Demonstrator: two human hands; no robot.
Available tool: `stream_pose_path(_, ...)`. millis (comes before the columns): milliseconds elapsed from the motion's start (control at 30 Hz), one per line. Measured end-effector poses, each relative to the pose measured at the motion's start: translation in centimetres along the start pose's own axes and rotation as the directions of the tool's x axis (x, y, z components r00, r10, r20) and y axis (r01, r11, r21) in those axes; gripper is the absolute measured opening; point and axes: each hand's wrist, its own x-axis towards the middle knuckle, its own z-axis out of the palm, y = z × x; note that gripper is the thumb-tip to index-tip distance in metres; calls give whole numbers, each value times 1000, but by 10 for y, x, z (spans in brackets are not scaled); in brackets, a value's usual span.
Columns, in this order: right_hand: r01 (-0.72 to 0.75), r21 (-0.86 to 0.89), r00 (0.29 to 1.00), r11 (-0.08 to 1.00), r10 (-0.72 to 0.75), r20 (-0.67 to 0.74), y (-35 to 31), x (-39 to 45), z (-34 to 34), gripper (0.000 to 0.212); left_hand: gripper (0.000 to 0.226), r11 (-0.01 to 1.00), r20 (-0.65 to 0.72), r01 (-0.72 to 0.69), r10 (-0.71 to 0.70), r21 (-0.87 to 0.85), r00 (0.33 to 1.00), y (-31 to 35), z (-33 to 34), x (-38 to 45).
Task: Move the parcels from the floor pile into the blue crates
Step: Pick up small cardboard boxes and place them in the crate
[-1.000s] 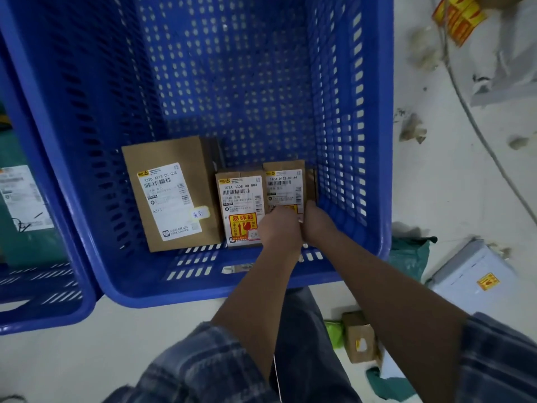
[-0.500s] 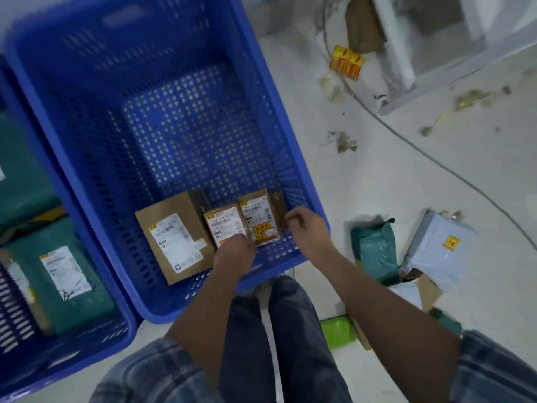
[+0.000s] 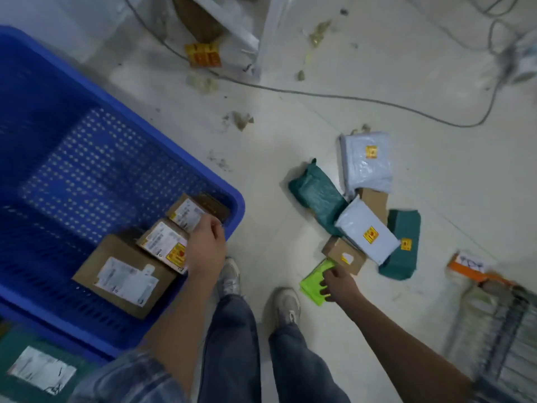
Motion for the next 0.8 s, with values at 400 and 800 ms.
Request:
stream_pose_path(400,-312,421,949,852,301,95,180,46,-70,9,32,863,624,-56,-316,502,714,33,172,-90)
stream_pose_path(800,-245,463,970,852,215,118,251,141,-150,9,42,859,533,-63,-256,508,806,66,310,-106)
